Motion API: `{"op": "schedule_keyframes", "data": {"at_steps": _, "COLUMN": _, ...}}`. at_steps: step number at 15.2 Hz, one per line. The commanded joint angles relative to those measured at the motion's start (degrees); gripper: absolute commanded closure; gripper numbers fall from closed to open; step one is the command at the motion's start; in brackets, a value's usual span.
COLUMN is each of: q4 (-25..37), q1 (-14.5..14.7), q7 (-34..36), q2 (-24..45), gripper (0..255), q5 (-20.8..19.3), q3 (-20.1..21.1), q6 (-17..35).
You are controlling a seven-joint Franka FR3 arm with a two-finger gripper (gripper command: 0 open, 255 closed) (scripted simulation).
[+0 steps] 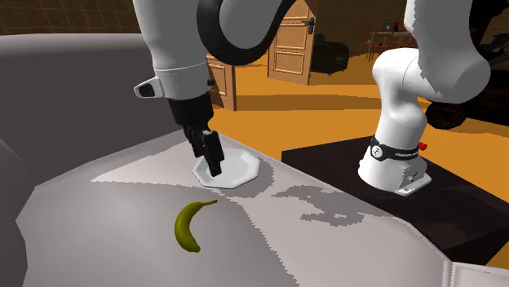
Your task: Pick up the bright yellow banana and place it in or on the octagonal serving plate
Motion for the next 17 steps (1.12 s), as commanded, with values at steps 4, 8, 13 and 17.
{"op": "schedule_keyframes", "data": {"at_steps": 4, "q4": 9.76, "q1": -0.23, "q7": -4.15, "q2": 11.66, "gripper": 0, "q5": 1.66, "q3": 1.29, "q6": 1.71}}
{"op": "schedule_keyframes", "data": {"at_steps": 8, "q4": 10.21, "q1": -0.24, "q7": -4.57, "q2": 14.09, "gripper": 0, "q5": 1.82, "q3": 1.53, "q6": 3.67}}
{"op": "schedule_keyframes", "data": {"at_steps": 13, "q4": 9.25, "q1": -0.18, "q7": -4.61, "q2": 16.03, "gripper": 0, "q5": 1.89, "q3": 1.59, "q6": 6.57}}
{"op": "schedule_keyframes", "data": {"at_steps": 17, "q4": 9.27, "q1": -0.18, "q7": -4.61, "q2": 16.04, "gripper": 0, "q5": 1.89, "q3": 1.59, "q6": 6.56}}
